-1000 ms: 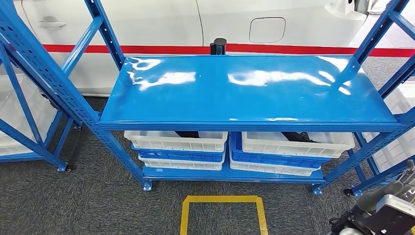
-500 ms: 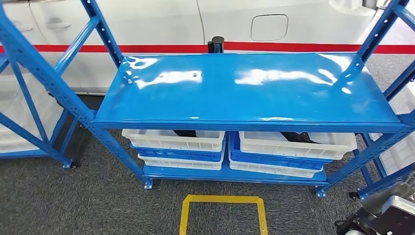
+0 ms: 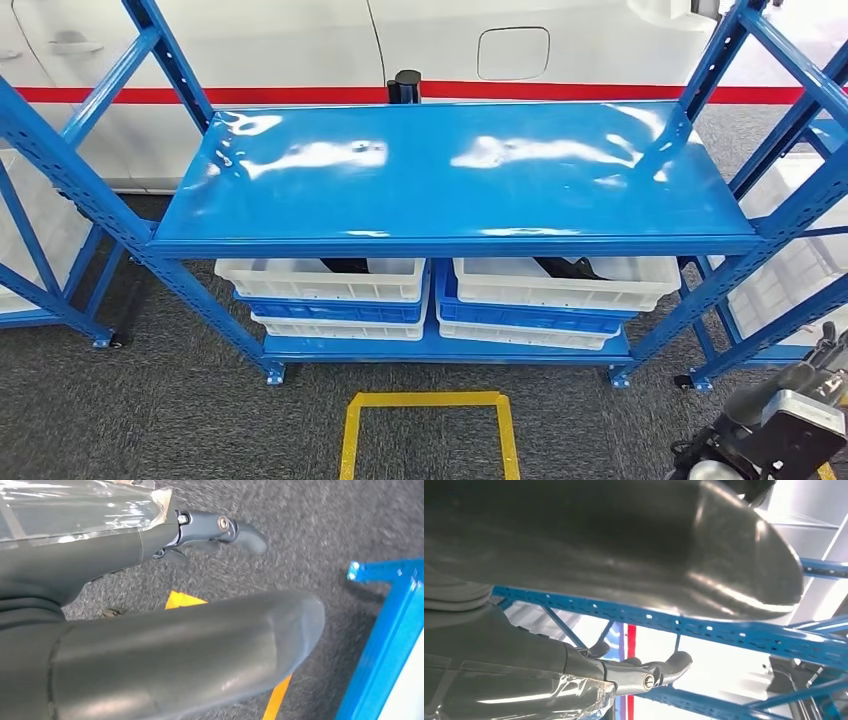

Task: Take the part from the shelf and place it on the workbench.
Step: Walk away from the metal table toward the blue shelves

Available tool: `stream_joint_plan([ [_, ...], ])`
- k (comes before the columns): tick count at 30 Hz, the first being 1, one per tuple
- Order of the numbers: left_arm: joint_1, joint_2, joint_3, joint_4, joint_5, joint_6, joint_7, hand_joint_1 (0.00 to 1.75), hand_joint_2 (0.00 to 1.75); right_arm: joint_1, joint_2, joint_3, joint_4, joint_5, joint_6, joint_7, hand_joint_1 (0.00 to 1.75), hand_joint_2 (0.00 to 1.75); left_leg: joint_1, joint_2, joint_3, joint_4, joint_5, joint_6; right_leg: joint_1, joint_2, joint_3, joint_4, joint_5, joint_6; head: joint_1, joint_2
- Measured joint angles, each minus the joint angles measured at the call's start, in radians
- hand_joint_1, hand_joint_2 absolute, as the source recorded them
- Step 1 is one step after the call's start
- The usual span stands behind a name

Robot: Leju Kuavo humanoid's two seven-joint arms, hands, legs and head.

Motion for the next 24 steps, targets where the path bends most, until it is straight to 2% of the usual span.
stream_joint_plan([
  [2,-0.001,0.0,0.002,0.001,0.0,-0.001,0.0,0.0,0.0,-0.001,-0.002,0.0,0.0,0.0,0.0,0.0,0.0,0.0,0.005,0.006,0.001,-0.018,0.022,-0.012,0.002,-0.001,-0.003,-0.001,0.006,0.007,-0.001,0.0],
  [3,-0.001,-0.001,0.002,0.001,0.0,-0.002,0.0,0.0,0.0,-0.001,-0.004,0.0,0.0,0.0,-0.001,0.0,0.0,0.0,0.008,0.008,0.001,-0.029,0.034,-0.017,0.004,-0.003,-0.01,0.01,-0.003,0.009,0.0,0.0],
  [4,-0.001,-0.002,0.003,0.001,0.0,-0.003,0.0,0.0,0.0,-0.003,-0.006,0.0,0.0,0.0,-0.001,0.0,0.0,0.0,0.013,0.011,-0.002,-0.04,0.047,-0.023,0.006,-0.004,-0.021,0.036,-0.025,0.008,0.001,0.0],
  [6,0.0,-0.005,0.004,0.002,0.0,-0.005,0.0,0.0,0.0,-0.005,-0.009,0.0,0.001,-0.001,-0.001,0.0,0.0,0.0,0.019,0.016,-0.016,-0.046,0.065,-0.028,0.004,-0.008,-0.056,0.138,-0.093,0.003,0.004,0.0],
  [7,0.0,-0.006,0.004,0.002,0.0,-0.005,0.0,0.0,0.0,-0.006,-0.01,0.0,0.001,-0.001,-0.001,0.0,0.0,0.0,0.02,0.02,-0.026,-0.045,0.071,-0.031,0.0,-0.009,-0.069,0.193,-0.121,0.005,0.004,0.0],
  [8,0.0,-0.008,0.004,0.003,0.0,-0.006,0.0,0.0,0.0,-0.006,-0.01,0.0,0.002,-0.002,-0.001,0.0,0.0,0.0,0.023,0.023,-0.034,-0.044,0.078,-0.034,-0.004,-0.01,-0.07,0.228,-0.137,0.012,0.004,0.0],
  [9,0.0,-0.008,0.005,0.005,0.0,-0.005,0.0,0.0,0.0,-0.007,-0.011,0.0,0.003,-0.003,-0.001,0.0,0.0,0.0,0.025,0.026,-0.043,-0.044,0.084,-0.038,-0.008,-0.012,-0.053,0.226,-0.138,0.022,0.004,0.0],
  [10,0.0,-0.009,0.005,0.007,0.0,-0.005,0.0,0.0,0.0,-0.009,-0.012,0.001,0.004,-0.004,-0.001,0.001,0.0,0.0,0.029,0.028,-0.049,-0.042,0.088,-0.042,-0.014,-0.015,-0.015,0.184,-0.126,0.036,0.004,0.0],
  [11,0.0,-0.01,0.005,0.008,0.0,-0.005,0.001,0.0,0.0,-0.011,-0.013,0.001,0.005,-0.005,-0.001,0.001,0.0,0.0,0.033,0.03,-0.054,-0.038,0.092,-0.047,-0.02,-0.019,0.037,0.111,-0.111,0.05,0.004,0.0],
  [12,0.0,-0.01,0.005,0.009,0.0,-0.005,0.001,0.0,0.0,-0.015,-0.014,0.001,0.007,-0.006,0.0,0.001,0.0,0.0,0.035,0.032,-0.06,-0.033,0.095,-0.053,-0.022,-0.02,0.087,0.042,-0.1,0.059,0.005,0.0],
  [13,-0.001,-0.01,0.005,0.01,0.0,-0.005,0.001,0.0,0.0,-0.018,-0.014,0.002,0.008,-0.007,0.0,0.002,0.0,0.0,0.036,0.032,-0.064,-0.028,0.098,-0.058,-0.023,-0.02,0.121,-0.009,-0.089,0.062,0.005,0.0],
  [14,-0.002,-0.01,0.005,0.01,0.0,-0.004,0.001,0.0,0.0,-0.021,-0.014,0.002,0.01,-0.007,0.0,0.003,0.0,0.0,0.035,0.031,-0.067,-0.021,0.101,-0.062,-0.023,-0.018,0.137,-0.039,-0.086,0.059,0.005,0.0],
  [15,-0.002,-0.01,0.005,0.01,0.0,-0.004,0.001,0.0,0.0,-0.023,-0.014,0.003,0.012,-0.008,0.0,0.003,0.0,0.0,0.034,0.03,-0.071,-0.018,0.104,-0.067,-0.021,-0.014,0.137,-0.043,-0.085,0.052,0.005,0.0],
  [17,-0.002,-0.01,0.006,0.01,0.0,-0.003,0.001,0.0,0.0,-0.025,-0.015,0.006,0.014,-0.008,0.0,0.004,0.0,0.0,0.036,0.026,-0.077,-0.01,0.105,-0.074,-0.026,-0.013,0.125,-0.046,-0.08,0.036,0.004,0.0],
  [18,-0.002,-0.01,0.006,0.011,0.0,-0.003,0.001,0.0,0.0,-0.026,-0.015,0.007,0.015,-0.008,0.0,0.004,0.0,0.0,0.038,0.022,-0.083,0.001,0.092,-0.08,-0.028,-0.014,0.122,-0.047,-0.074,0.026,0.002,0.0],
  [20,-0.002,-0.01,0.006,0.011,0.0,-0.002,0.001,0.0,0.0,-0.03,-0.014,0.01,0.016,-0.008,0.0,0.004,0.0,0.0,0.048,0.015,-0.11,0.074,0.023,-0.098,-0.032,-0.016,0.109,-0.048,-0.061,0.005,-0.001,0.0],
  [22,-0.002,-0.011,0.006,0.011,0.001,-0.002,0.001,0.0,0.0,-0.031,-0.014,0.011,0.016,-0.007,0.0,0.004,0.0,0.0,0.06,0.013,-0.145,0.188,-0.055,-0.113,-0.031,-0.016,0.09,-0.047,-0.046,-0.004,-0.003,0.0],
  [23,-0.002,-0.012,0.006,0.011,0.002,-0.003,0.001,0.0,0.0,-0.031,-0.014,0.011,0.016,-0.007,0.0,0.004,0.0,0.0,0.066,0.013,-0.15,0.227,-0.071,-0.118,-0.031,-0.016,0.08,-0.047,-0.038,-0.004,-0.003,0.0],
  [24,-0.002,-0.012,0.006,0.011,0.004,-0.004,0.001,0.0,0.0,-0.031,-0.014,0.012,0.017,-0.006,0.0,0.004,0.0,0.0,0.071,0.013,-0.141,0.236,-0.068,-0.121,-0.031,-0.016,0.071,-0.047,-0.031,-0.002,-0.003,0.0],
])
